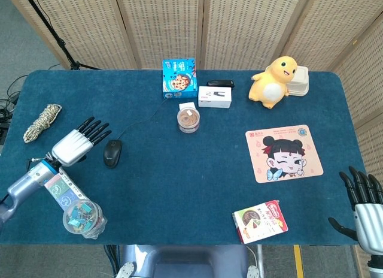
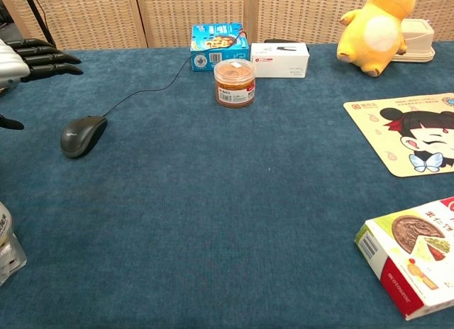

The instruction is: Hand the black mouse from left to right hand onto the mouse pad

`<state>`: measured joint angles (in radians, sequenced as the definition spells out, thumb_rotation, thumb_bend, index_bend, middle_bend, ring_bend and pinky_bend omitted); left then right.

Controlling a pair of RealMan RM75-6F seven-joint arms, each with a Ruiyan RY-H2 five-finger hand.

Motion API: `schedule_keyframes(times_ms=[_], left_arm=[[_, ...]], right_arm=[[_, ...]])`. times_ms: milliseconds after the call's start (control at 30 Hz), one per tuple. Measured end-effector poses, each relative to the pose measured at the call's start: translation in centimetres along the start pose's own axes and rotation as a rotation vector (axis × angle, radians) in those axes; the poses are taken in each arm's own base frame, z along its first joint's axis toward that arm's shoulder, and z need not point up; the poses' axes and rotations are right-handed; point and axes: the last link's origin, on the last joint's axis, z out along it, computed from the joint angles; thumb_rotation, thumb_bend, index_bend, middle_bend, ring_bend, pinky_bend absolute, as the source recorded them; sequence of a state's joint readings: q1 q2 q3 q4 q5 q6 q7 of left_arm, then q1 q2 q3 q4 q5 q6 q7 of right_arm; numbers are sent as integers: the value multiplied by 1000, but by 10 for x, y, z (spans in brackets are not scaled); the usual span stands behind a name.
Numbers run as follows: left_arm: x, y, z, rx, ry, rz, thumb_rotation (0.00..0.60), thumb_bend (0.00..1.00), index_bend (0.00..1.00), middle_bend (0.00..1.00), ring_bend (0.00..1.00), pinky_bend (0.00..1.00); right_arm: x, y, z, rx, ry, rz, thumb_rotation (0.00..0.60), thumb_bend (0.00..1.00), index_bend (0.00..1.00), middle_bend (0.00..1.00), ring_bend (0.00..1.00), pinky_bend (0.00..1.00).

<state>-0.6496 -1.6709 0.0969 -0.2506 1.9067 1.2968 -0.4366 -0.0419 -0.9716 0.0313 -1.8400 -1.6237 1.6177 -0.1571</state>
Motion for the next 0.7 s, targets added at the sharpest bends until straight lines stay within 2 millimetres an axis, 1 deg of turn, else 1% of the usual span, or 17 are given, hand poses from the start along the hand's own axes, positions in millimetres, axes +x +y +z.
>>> schedule_keyframes(times_ms=[133, 233, 333, 567, 700], left_arm=[[-2, 11, 16, -49, -20, 29, 600, 79, 0, 0, 0, 47], [-2, 15, 23, -69, -32, 50, 600, 80, 0, 0, 0, 74], [-3, 18, 29, -79, -42, 71, 600, 80, 0, 0, 0, 80], [-5, 25, 34, -125, -63, 115, 600, 109, 0, 0, 0, 153], [-9, 29, 34, -144, -80, 136, 600, 111, 0, 0, 0, 175]], right_arm=[[0, 2, 2, -14, 2, -4, 600, 0, 0, 0, 0, 0], [1, 4, 2, -27, 6, -5, 600, 0, 0, 0, 0, 0], [3, 5, 2, -33, 13, -5, 600, 0, 0, 0, 0, 0], [5, 7, 2, -39, 21, -1, 600, 0, 0, 0, 0, 0], [4, 7, 2, -36, 18, 0, 600, 0, 0, 0, 0, 0]])
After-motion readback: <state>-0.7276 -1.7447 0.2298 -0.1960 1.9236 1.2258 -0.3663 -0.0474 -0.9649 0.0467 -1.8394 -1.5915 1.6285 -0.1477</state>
